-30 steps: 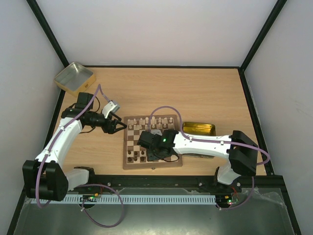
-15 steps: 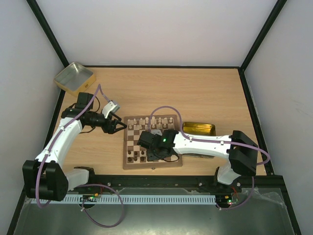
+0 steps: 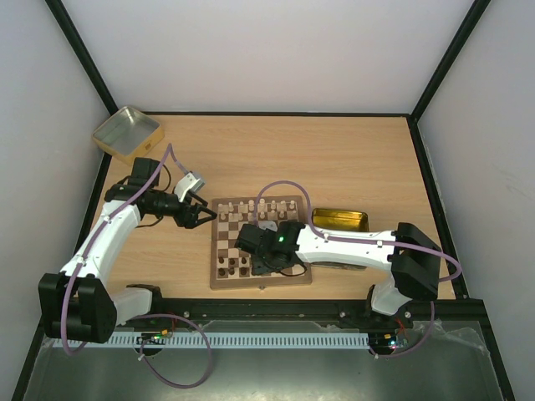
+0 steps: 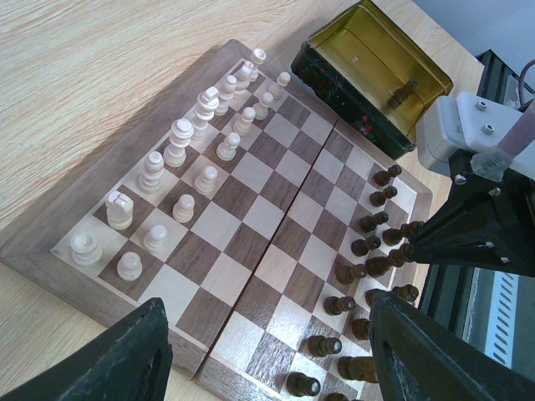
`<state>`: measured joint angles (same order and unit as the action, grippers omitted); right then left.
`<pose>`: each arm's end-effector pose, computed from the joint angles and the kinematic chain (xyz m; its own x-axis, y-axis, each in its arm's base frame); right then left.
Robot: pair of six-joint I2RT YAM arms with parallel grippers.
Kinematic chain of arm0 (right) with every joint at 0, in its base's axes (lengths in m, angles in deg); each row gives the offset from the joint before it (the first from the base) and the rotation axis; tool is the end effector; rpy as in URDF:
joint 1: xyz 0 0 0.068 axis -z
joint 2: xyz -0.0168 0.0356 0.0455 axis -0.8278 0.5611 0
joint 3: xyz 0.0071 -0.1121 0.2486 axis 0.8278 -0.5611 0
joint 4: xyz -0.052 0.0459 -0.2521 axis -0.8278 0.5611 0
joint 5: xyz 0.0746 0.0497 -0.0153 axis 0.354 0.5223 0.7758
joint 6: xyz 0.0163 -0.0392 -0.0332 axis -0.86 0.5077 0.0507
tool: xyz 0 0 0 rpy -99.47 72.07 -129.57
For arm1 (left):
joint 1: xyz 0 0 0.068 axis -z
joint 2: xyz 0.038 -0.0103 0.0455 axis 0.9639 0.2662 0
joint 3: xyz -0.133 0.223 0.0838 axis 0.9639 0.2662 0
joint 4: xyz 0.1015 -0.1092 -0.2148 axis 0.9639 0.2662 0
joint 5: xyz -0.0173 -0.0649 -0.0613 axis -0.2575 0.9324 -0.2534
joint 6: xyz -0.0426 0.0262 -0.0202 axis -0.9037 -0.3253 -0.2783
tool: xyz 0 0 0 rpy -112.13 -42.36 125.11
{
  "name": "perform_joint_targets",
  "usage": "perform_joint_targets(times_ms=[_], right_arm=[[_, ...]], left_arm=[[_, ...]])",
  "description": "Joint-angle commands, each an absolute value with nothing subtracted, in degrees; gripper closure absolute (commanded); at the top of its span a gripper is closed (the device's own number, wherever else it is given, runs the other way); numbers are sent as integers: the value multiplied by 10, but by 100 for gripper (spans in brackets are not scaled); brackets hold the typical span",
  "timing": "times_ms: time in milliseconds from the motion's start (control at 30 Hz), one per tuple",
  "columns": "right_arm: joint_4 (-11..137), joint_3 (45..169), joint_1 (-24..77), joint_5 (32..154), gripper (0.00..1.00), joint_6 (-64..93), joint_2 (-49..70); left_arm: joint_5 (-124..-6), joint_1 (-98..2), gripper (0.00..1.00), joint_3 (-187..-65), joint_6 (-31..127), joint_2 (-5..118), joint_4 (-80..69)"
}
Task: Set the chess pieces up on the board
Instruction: Adjust the chess piece on the chessboard.
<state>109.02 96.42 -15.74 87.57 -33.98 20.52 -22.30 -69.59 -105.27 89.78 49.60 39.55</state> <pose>0.0946 0.2890 0.2202 -0.9537 -0.2642 -0.1439 -0.2947 0.9162 0.2713 0.2197 -0.0470 0.2638 -0.5166 0.3603 -0.7767 0.8177 0.4767 -0.3227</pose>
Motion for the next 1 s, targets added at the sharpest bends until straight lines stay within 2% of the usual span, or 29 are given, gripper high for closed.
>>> perform_joint_targets(times_ms=[0,967], right_arm=[[1114,977,-162,859,96,-341,190],[1127,990,-163,862,96,-343,190]], left_arm=[[-216,-693,35,-1049,897,491,399],[-215,-693,35,-1049,897,491,400]])
